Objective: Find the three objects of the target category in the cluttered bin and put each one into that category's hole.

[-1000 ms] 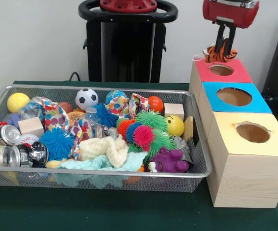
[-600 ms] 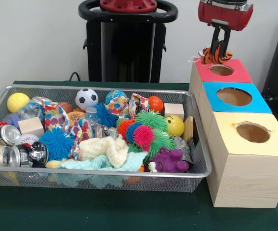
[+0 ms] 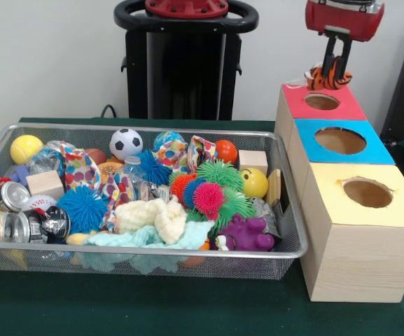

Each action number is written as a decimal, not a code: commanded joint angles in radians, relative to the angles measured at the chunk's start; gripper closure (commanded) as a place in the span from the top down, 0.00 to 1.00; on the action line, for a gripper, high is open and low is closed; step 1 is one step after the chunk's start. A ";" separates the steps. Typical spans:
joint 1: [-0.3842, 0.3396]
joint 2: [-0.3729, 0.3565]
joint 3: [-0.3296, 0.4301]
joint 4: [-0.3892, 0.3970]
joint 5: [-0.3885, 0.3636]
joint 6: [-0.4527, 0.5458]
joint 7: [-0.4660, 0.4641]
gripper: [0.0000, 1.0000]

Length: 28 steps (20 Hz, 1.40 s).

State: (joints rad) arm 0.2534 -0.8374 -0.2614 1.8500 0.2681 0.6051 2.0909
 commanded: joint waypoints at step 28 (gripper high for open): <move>-0.059 0.180 0.147 0.170 0.142 -0.371 0.228 0.00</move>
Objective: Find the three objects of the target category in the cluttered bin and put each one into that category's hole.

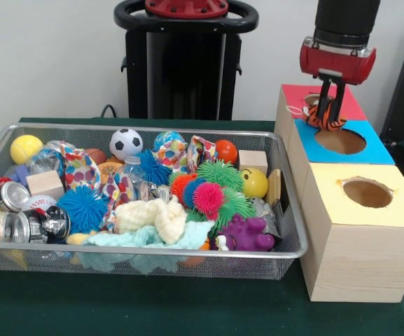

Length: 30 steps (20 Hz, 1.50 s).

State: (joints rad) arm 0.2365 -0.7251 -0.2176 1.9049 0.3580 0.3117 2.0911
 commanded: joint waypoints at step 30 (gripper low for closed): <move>0.114 -0.059 -0.016 0.143 0.125 0.096 0.263 0.00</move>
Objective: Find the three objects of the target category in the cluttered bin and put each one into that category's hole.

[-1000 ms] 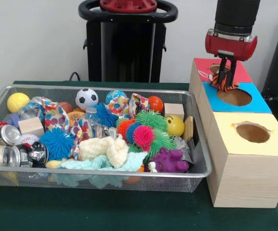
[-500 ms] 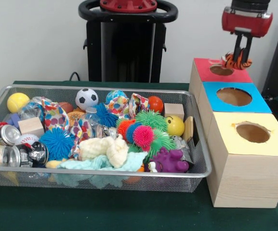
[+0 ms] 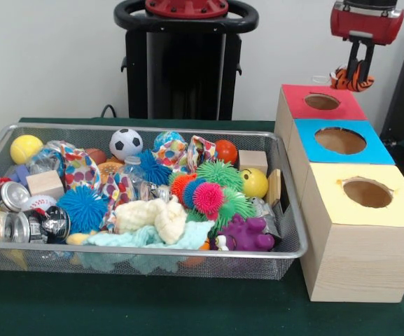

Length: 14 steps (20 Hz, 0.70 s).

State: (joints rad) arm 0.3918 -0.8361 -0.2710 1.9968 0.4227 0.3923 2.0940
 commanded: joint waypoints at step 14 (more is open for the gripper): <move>-0.068 0.058 0.062 0.071 0.074 -0.012 0.233 0.00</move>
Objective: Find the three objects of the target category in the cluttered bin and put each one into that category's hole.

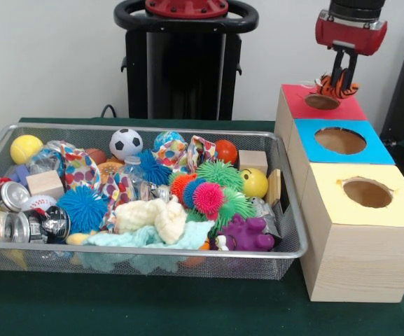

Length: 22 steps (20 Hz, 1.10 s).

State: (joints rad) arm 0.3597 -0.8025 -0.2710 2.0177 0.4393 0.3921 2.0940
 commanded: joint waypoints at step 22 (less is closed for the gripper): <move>-0.094 0.079 0.149 0.058 0.077 -0.131 0.208 0.00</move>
State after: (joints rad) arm 0.3231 -0.7881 -0.2436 2.0253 0.4641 0.3564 2.0940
